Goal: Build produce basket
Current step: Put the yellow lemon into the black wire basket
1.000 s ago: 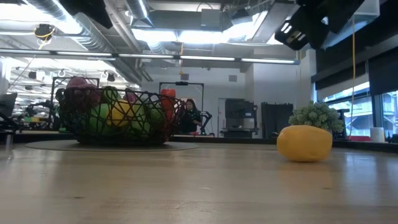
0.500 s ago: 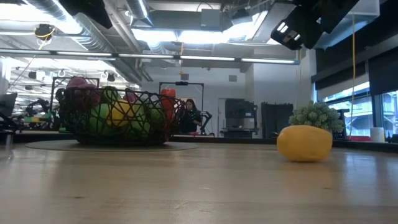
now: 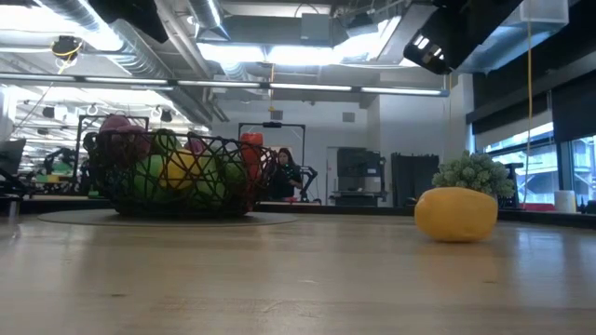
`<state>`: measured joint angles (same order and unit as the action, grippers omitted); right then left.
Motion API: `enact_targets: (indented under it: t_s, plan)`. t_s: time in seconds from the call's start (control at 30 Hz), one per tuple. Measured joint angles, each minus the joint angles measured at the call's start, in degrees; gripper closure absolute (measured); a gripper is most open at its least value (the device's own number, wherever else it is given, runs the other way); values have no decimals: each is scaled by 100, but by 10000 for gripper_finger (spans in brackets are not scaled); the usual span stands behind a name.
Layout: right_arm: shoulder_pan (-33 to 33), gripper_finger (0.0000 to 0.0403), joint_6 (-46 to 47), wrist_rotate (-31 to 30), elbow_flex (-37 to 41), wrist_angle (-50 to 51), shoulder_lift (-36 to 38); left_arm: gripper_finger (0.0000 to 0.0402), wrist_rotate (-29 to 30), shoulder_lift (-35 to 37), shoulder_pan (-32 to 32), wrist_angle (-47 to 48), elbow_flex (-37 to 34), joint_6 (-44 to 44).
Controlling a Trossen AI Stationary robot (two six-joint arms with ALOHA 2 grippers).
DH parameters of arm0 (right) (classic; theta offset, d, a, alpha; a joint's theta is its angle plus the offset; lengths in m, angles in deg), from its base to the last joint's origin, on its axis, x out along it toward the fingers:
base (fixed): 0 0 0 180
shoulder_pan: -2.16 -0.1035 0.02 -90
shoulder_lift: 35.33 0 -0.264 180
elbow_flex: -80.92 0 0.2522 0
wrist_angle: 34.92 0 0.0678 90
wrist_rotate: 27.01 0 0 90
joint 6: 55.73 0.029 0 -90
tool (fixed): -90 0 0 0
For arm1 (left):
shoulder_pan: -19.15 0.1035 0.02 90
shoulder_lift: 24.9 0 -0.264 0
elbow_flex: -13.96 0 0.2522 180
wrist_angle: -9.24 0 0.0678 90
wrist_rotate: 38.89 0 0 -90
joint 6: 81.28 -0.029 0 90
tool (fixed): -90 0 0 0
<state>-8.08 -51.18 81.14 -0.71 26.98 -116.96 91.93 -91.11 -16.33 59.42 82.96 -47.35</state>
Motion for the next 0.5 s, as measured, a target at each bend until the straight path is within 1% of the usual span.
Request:
enact_targets:
  t_s: [0.07, 0.23, 0.43, 0.5]
  plan:
    - [0, 274, 261, 1, 0, -100, 0, 122, 0, 0, 0, 0, 0, 0]
    - [0, 274, 1321, -11, 0, -330, -2, 122, -1, 0, 0, 0, 0, 0]
    - [0, 274, 1453, -57, 0, -423, -9, 122, -2, 0, -2, 0, 0, 0]
    - [-4, 271, 1448, -259, -1, -425, -36, 122, 0, 0, -2, 0, 0, 0]
